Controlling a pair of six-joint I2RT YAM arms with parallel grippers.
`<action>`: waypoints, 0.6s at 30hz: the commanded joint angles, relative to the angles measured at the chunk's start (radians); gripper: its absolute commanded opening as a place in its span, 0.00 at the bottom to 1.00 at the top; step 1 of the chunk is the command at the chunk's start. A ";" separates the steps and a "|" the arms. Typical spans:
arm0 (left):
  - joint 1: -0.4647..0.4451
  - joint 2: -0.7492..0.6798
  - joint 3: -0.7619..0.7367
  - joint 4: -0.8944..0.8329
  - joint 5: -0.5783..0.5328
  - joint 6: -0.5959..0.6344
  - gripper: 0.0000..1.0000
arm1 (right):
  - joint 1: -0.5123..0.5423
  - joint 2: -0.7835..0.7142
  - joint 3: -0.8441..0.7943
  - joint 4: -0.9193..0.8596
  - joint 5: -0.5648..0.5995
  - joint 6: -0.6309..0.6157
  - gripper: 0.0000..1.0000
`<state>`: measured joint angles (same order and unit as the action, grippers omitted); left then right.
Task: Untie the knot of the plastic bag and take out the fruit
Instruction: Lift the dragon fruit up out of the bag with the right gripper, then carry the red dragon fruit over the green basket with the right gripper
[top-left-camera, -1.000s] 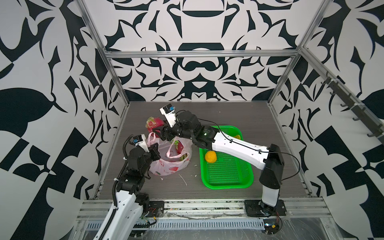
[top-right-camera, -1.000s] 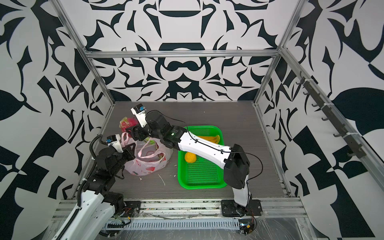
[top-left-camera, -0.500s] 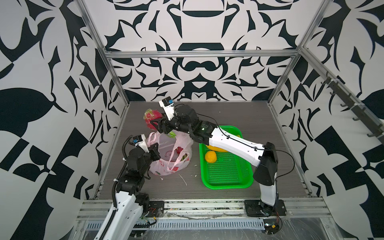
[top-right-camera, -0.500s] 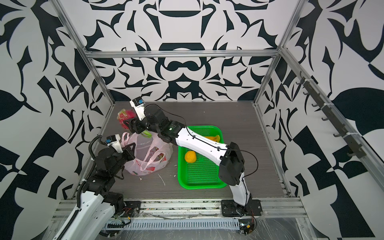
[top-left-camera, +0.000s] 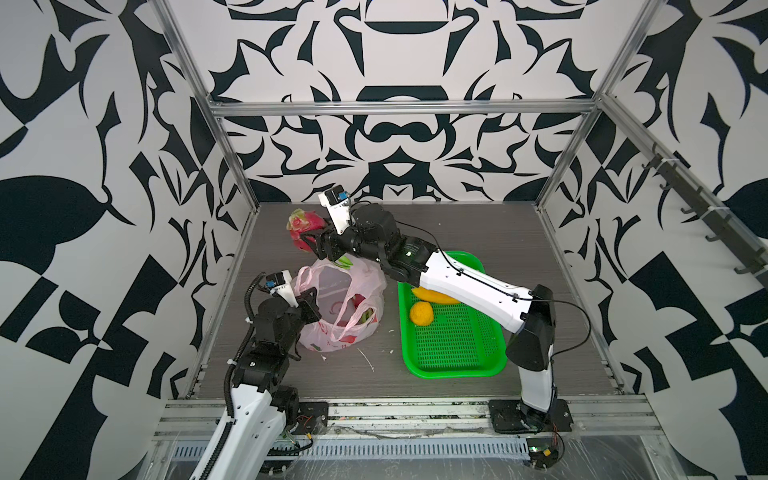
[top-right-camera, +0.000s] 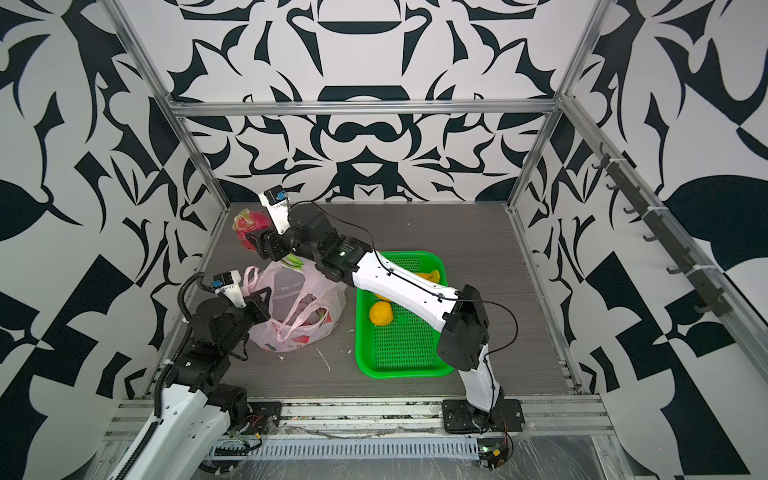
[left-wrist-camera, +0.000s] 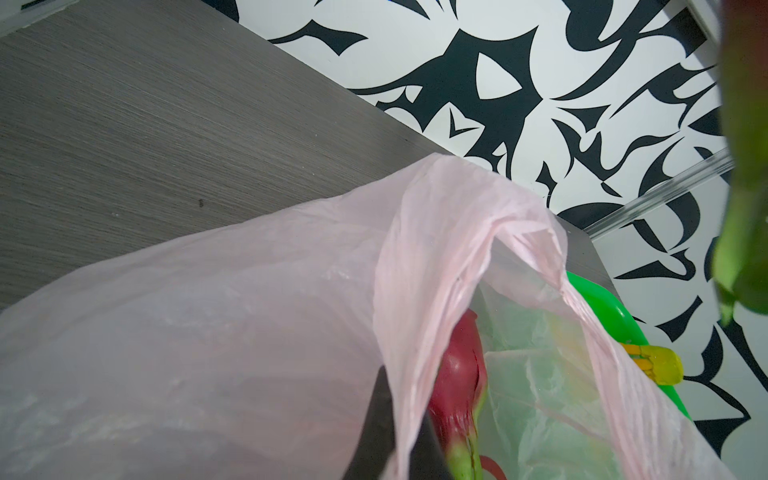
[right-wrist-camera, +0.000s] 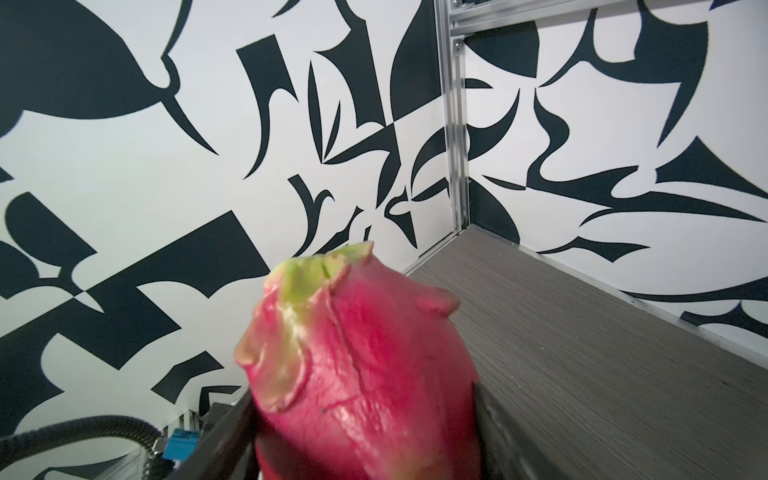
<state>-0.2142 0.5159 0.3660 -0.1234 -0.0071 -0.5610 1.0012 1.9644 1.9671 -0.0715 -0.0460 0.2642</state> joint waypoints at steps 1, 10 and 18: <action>0.001 -0.010 -0.018 0.007 0.010 -0.008 0.00 | -0.008 -0.074 0.004 0.018 0.049 -0.029 0.48; 0.001 -0.014 -0.015 0.002 0.012 -0.001 0.00 | -0.024 -0.239 -0.191 -0.003 0.180 -0.042 0.48; 0.002 -0.018 -0.006 -0.013 0.015 0.019 0.00 | -0.032 -0.409 -0.368 -0.068 0.369 -0.041 0.48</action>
<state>-0.2142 0.5095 0.3660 -0.1249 -0.0010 -0.5552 0.9745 1.6260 1.6306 -0.1394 0.2096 0.2310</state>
